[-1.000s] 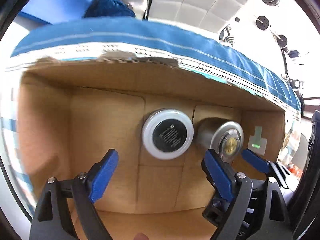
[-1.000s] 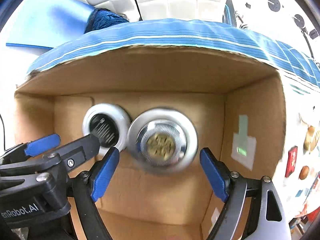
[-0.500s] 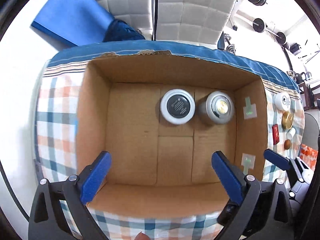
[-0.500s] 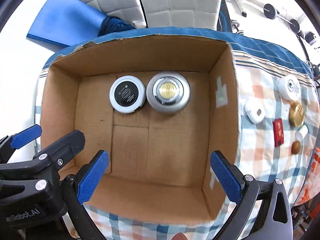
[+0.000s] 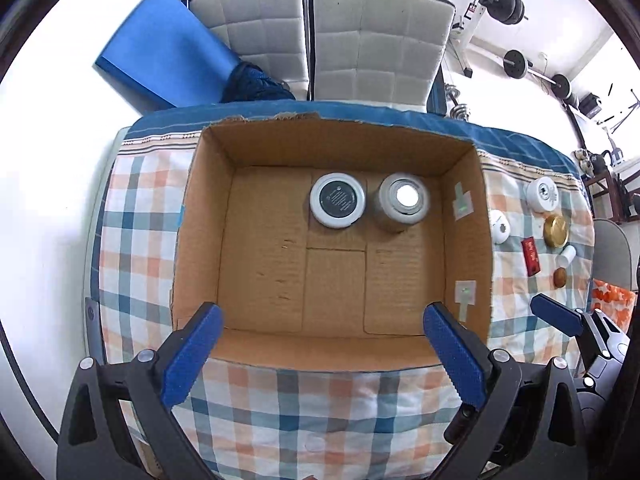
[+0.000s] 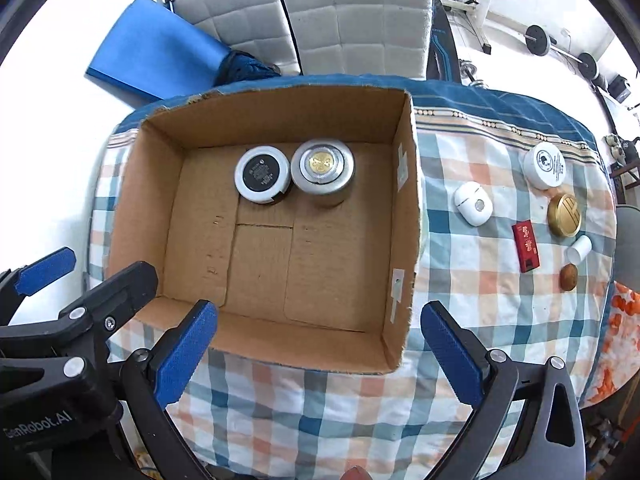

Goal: Organize rigid objects
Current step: 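Move both grippers back to the table items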

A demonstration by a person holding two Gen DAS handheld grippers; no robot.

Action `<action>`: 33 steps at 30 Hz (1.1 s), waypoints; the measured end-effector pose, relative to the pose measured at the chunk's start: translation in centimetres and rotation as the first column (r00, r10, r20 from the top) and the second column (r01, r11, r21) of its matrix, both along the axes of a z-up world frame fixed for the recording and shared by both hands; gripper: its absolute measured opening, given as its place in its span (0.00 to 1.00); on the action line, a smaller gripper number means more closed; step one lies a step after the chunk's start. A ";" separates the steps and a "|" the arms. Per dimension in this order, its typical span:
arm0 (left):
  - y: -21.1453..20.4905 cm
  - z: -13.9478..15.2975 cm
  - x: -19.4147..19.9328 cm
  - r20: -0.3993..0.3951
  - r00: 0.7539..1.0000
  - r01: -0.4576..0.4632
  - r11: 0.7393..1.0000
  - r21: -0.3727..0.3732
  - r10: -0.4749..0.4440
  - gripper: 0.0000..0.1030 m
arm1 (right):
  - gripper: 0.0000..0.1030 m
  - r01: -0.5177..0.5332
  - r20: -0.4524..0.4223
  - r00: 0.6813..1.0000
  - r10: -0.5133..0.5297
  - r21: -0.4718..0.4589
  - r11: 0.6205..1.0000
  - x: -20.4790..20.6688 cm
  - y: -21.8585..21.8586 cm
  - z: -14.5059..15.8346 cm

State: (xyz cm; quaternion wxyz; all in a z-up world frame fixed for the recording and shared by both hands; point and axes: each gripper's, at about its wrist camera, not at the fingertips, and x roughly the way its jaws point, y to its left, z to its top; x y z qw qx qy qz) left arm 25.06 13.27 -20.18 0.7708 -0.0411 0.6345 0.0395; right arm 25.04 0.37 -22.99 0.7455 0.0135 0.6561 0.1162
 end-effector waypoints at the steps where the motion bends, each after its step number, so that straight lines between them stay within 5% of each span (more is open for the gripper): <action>1: -0.3 0.3 -0.1 0.005 1.000 -0.004 1.000 0.001 0.004 1.00 | 1.00 -0.003 0.003 1.000 0.003 0.012 1.000 -0.1 -0.4 0.4; 10: -7.7 4.1 1.5 0.079 0.996 0.047 0.999 -0.025 -0.045 1.00 | 1.00 0.081 0.012 0.997 -0.082 0.092 0.992 1.2 -8.7 3.2; 17: -17.5 2.7 5.7 0.074 0.984 0.166 0.985 -0.038 -0.163 1.00 | 1.00 0.239 0.010 0.971 -0.239 0.016 0.971 4.0 -20.4 2.5; 25: -26.4 -1.8 11.6 0.033 0.973 0.228 0.974 -0.014 -0.227 1.00 | 1.00 0.371 -0.020 0.928 -0.373 -0.072 0.926 8.1 -32.2 -2.4; 33: -31.6 -9.7 17.3 -0.078 0.962 0.266 0.964 0.018 -0.263 1.00 | 1.00 0.415 -0.117 0.900 -0.420 -0.072 0.907 12.5 -36.7 -11.0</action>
